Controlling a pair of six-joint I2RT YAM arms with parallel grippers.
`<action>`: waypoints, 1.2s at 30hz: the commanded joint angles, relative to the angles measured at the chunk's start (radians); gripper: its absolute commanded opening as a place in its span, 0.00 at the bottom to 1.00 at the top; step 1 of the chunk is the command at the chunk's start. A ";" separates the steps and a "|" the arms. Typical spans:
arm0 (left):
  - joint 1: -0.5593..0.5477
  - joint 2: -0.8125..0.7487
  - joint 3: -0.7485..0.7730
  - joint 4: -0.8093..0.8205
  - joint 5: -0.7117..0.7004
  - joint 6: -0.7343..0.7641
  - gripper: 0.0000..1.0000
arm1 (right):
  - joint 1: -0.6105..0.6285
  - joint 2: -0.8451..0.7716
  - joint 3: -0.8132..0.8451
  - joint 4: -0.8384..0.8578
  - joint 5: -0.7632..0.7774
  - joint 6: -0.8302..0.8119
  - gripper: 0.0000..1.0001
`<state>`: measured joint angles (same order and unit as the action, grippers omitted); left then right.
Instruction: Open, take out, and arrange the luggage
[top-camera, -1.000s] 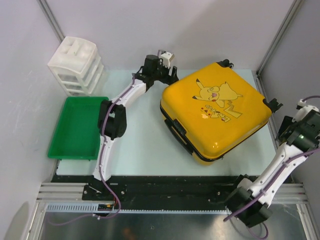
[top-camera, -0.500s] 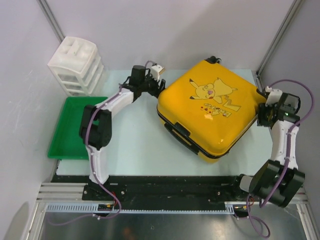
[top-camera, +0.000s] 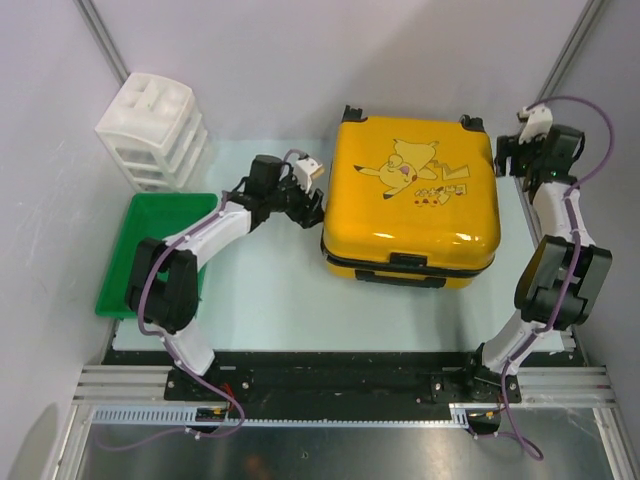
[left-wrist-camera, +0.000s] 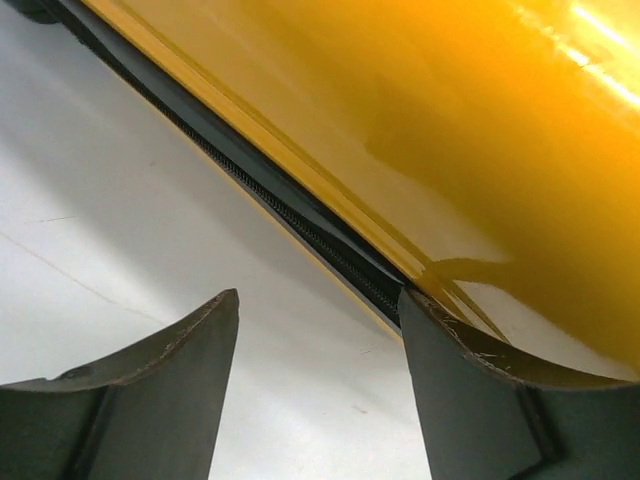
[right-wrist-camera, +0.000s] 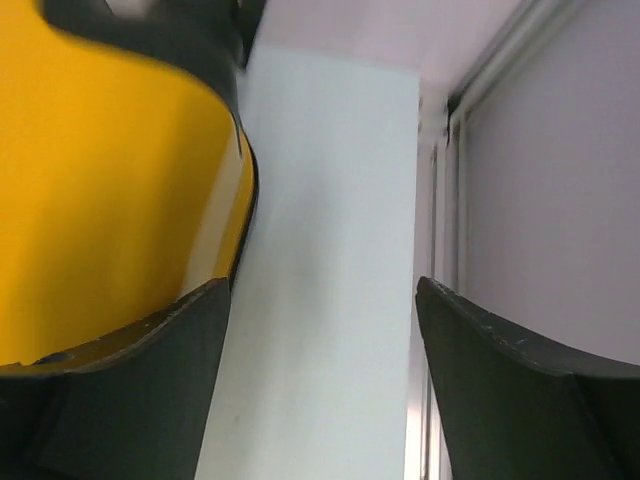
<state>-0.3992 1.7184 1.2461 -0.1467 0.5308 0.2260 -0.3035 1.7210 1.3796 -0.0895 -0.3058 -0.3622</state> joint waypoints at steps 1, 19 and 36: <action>-0.118 -0.071 -0.031 0.032 0.106 -0.129 0.72 | 0.014 -0.038 0.220 -0.138 -0.182 -0.009 0.83; -0.174 -0.766 -0.717 0.291 -0.193 -0.349 0.81 | 0.360 -0.891 -0.322 -0.903 -0.270 -0.471 0.84; -0.515 -0.491 -0.628 0.420 -0.716 -0.441 0.75 | 0.696 -0.910 -0.586 -0.708 0.057 -0.399 0.73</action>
<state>-0.8951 1.1835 0.5507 0.1783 -0.1097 -0.1833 0.3813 0.8177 0.8112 -0.8833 -0.2844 -0.7406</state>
